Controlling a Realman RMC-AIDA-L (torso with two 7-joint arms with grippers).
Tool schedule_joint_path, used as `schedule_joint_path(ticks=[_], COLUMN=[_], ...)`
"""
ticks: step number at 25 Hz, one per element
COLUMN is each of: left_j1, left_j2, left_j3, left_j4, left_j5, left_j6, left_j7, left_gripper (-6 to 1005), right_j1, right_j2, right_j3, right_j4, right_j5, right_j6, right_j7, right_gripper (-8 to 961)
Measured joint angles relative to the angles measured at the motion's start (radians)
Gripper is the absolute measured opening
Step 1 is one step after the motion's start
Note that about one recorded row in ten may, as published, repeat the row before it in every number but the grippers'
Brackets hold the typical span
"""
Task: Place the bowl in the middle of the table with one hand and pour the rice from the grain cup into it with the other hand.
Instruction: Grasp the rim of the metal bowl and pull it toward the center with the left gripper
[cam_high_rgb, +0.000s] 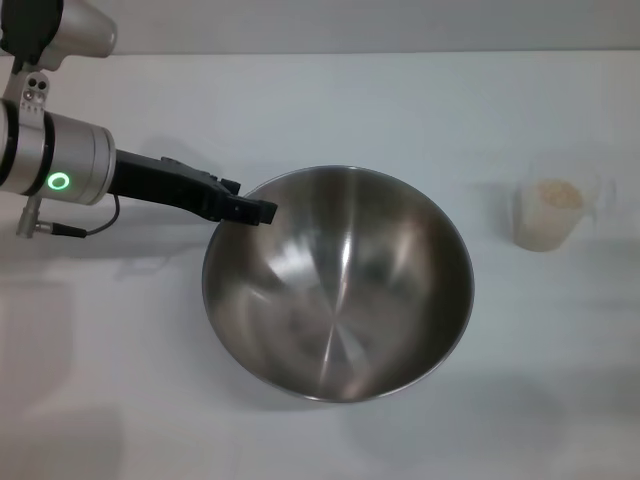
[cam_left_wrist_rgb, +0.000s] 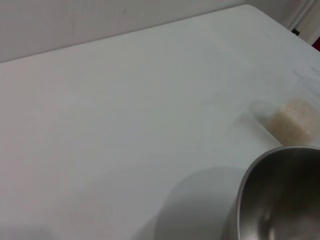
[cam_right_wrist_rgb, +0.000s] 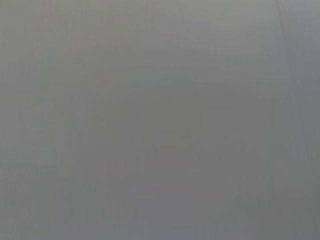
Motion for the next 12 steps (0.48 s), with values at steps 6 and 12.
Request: schedule_joint_path(ticks=[6, 12], left_j1=[-0.002, -0.006], left_j2=[-0.002, -0.003], left_j3=[0.025, 0.034], left_j4=[0.013, 0.018], left_j5=[0.0, -0.002], left_j6=[0.005, 0.005], left_j7=[0.0, -0.003], left_gripper=[692, 689], right_j1=[0.0, 0.0], right_j2=[0.0, 0.001], right_j3=[0.0, 0.0], right_j4=[0.0, 0.0], right_j5=[0.0, 0.0], right_j6=[0.002, 0.002], right_j7=[0.0, 0.0], right_gripper=[826, 827])
